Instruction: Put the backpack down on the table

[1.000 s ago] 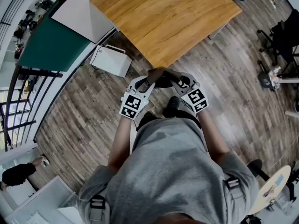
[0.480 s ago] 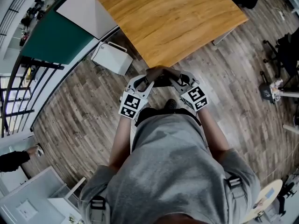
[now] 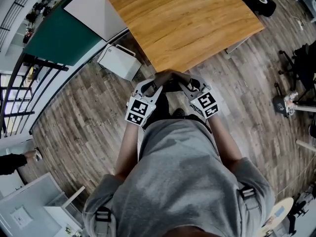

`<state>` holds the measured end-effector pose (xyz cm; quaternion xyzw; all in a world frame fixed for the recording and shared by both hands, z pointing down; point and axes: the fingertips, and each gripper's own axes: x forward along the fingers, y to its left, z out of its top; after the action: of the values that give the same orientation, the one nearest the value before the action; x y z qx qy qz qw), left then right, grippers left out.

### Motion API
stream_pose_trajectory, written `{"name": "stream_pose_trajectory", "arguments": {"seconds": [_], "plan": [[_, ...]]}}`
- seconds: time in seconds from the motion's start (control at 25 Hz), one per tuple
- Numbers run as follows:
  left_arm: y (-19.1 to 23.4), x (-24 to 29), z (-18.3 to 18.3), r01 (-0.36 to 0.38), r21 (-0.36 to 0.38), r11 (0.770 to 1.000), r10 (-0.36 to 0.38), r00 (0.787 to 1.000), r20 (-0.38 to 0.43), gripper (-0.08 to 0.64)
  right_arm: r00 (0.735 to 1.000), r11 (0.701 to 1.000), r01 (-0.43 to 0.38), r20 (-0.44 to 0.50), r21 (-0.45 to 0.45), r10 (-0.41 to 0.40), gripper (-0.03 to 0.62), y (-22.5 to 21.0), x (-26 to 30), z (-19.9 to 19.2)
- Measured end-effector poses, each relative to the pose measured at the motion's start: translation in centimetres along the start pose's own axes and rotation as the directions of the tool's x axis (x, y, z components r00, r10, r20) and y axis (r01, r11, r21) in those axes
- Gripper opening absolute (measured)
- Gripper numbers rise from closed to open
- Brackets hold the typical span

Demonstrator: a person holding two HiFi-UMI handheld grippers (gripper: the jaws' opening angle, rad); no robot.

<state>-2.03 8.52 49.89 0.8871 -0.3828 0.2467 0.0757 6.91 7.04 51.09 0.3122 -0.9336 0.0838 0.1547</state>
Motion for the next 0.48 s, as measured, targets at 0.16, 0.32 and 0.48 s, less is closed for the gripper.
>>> {"name": "stream_pose_trajectory", "arguments": {"seconds": [0.16,0.32,0.48], "plan": [[0.7,0.2,0.3,0.0,0.009,1.0,0.0,1.0,0.008,0.124,1.0,1.0,0.007,0.003,-0.01,-0.007,0.091,-0.4,0.5,0.3],[1.6,0.8,0.7,0.005,0.015,1.0,-0.005,1.0,0.014,0.124,1.0,1.0,0.018,0.005,-0.017,-0.018,0.091,-1.1,1.1,0.8],[2.3,1.1,1.0,0.018,0.021,1.0,-0.018,1.0,0.018,0.124,1.0,0.999,0.029,0.008,-0.017,-0.029,0.091,-1.5,1.6,1.2]]}}
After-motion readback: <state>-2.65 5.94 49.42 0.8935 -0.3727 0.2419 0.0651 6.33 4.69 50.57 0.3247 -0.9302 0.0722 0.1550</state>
